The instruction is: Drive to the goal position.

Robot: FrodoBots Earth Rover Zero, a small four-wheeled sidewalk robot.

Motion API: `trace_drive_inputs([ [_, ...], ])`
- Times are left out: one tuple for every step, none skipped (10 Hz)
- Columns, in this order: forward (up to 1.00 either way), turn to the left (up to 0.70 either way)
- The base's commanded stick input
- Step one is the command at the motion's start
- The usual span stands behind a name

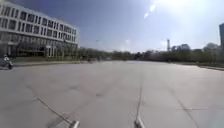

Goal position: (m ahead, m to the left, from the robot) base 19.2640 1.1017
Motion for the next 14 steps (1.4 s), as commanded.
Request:
trace_drive_inputs([
  [0.70, 0.00],
  [0.70, 0.00],
  [0.70, 0.00],
  [0.70, 0.00],
  [0.70, 0.00],
  [0.70, 0.00],
  [0.55, -0.15],
  [0.18, -0.52],
  [0.00, -0.70],
  [0.17, -0.54],
  [0.58, -0.15],
  [0.70, -0.01],
  [0.70, -0.04],
  [0.70, -0.35],
])
